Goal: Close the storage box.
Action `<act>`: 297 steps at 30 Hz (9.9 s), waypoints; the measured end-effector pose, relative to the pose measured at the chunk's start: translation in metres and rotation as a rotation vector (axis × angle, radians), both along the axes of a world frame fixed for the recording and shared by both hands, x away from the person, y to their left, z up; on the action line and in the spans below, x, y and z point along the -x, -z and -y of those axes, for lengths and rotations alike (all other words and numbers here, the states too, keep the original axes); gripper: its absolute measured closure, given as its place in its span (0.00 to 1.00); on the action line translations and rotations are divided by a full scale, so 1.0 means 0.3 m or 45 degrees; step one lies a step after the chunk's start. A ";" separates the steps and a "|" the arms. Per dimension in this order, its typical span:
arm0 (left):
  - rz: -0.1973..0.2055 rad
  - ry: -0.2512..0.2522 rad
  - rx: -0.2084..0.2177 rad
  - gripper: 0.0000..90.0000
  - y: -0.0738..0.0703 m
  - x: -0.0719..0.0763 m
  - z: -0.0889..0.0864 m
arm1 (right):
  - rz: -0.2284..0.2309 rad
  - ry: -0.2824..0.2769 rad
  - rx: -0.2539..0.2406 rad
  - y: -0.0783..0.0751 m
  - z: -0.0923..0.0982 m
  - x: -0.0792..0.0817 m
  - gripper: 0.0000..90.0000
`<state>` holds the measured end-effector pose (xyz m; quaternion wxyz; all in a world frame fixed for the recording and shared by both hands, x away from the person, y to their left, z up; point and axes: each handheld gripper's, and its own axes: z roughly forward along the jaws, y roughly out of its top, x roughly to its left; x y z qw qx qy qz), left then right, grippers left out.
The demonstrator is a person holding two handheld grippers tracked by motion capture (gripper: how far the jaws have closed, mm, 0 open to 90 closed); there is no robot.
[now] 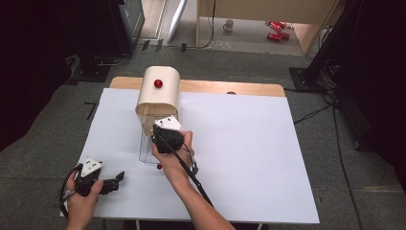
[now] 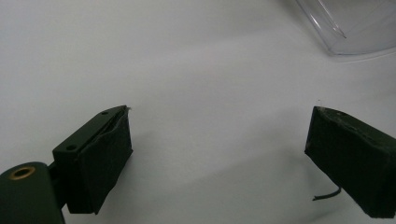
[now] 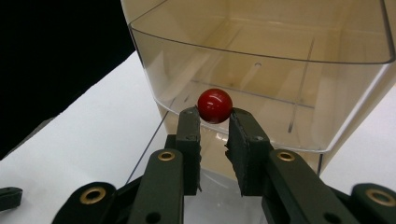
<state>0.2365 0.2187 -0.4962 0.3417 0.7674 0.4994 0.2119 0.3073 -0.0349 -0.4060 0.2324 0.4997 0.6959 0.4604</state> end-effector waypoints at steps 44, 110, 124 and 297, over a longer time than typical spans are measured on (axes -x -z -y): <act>-0.009 -0.003 -0.021 0.08 0.002 -0.003 0.005 | -0.112 -0.114 -0.066 0.171 0.103 0.356 0.63; 0.000 0.005 -0.016 0.08 0.001 0.000 0.005 | -0.188 -0.030 -0.088 0.252 0.021 0.263 0.83; 0.085 -0.016 0.002 0.08 -0.010 0.023 0.001 | -0.158 -0.024 -0.075 0.227 0.018 0.220 0.83; -0.030 0.014 -0.082 0.08 0.004 -0.019 0.050 | -0.305 0.380 0.239 0.326 1.161 0.345 0.01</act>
